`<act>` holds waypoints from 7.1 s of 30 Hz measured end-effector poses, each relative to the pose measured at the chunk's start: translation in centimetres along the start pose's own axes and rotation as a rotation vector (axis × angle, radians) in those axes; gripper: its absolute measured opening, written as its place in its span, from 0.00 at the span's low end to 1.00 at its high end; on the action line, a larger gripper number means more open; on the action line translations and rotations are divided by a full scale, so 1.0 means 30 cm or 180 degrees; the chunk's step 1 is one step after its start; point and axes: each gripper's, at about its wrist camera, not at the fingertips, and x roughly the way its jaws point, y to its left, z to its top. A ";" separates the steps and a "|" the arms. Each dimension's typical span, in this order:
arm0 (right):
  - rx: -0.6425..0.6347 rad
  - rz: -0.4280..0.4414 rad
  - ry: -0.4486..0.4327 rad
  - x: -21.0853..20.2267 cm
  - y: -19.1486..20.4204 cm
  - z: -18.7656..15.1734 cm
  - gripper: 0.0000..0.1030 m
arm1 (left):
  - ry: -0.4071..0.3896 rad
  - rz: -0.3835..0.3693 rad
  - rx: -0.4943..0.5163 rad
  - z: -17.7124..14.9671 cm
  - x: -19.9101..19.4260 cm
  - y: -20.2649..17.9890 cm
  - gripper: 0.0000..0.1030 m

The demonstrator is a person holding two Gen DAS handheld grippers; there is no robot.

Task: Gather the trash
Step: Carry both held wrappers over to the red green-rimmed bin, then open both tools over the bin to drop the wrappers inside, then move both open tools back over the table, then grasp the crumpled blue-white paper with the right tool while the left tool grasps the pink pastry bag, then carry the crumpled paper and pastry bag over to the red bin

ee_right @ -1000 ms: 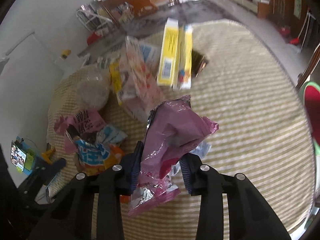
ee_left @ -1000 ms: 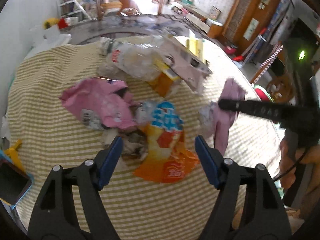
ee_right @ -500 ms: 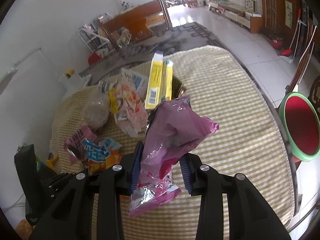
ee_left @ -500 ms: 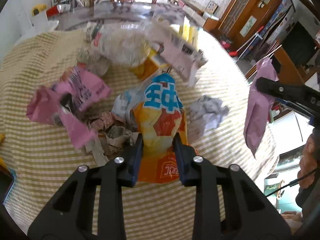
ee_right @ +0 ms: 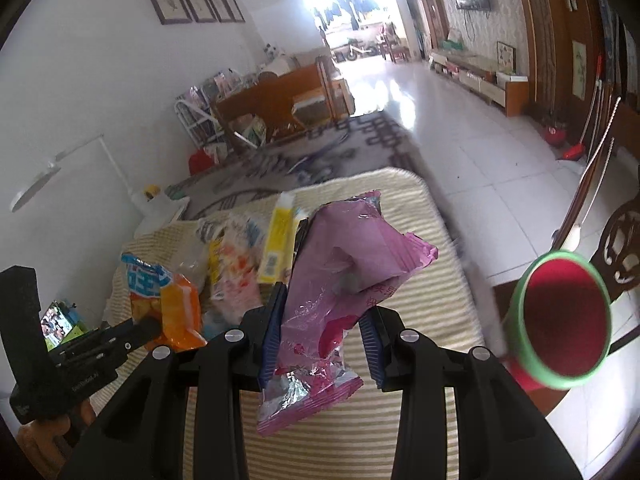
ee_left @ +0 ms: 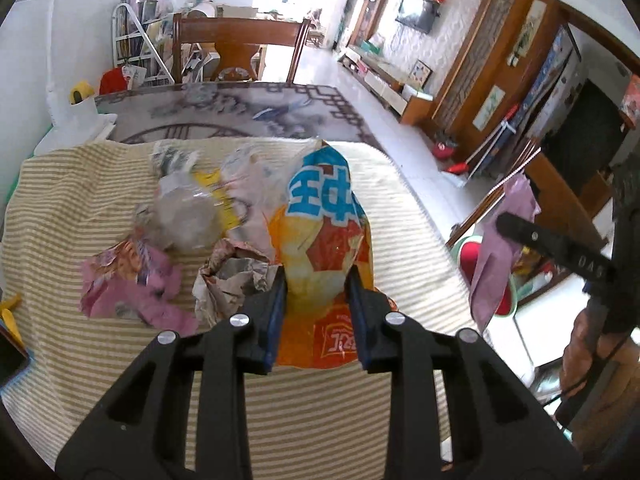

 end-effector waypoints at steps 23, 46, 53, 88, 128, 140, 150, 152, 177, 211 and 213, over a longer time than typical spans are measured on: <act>0.0462 -0.0584 0.0079 -0.165 -0.868 0.043 0.34 | 0.0383 -0.0669 0.0250 0.059 0.493 -0.884 0.28; 0.0822 -0.0689 -0.0027 -0.190 -1.086 0.046 0.74 | 0.0191 -0.0553 0.0242 0.083 0.502 -0.989 0.71; 0.0734 -0.0704 -0.0043 -0.183 -1.020 0.057 0.78 | 0.0133 -0.0474 0.0193 0.072 0.429 -0.917 0.71; 0.0160 0.0303 0.0476 0.069 -0.083 0.037 0.79 | -0.0126 0.0093 -0.0686 0.002 0.130 -0.029 0.77; 0.1103 0.0280 0.1486 0.490 0.150 -0.240 0.32 | 0.1176 0.0044 0.1696 -0.014 0.289 0.490 0.80; 0.1047 0.0153 0.1472 0.529 0.178 -0.218 0.61 | 0.0999 0.0103 0.1075 -0.045 0.200 0.518 0.57; 0.1031 0.0039 0.1438 0.608 0.225 -0.190 0.65 | 0.1140 0.0125 0.1405 -0.077 0.256 0.474 0.82; 0.1051 0.0017 0.1413 0.620 0.229 -0.186 0.63 | 0.1170 0.0101 0.1322 -0.076 0.262 0.477 0.82; 0.0597 0.0236 0.0569 0.364 0.297 -0.069 0.39 | 0.0116 -0.0085 -0.0100 0.005 0.000 0.468 0.46; 0.0353 0.0122 -0.0104 0.105 0.238 -0.023 0.40 | -0.0246 -0.0368 -0.0109 0.067 -0.075 0.239 0.47; 0.0372 0.0108 -0.0114 0.100 0.224 -0.022 0.40 | -0.0240 -0.0391 -0.0089 0.071 -0.068 0.225 0.47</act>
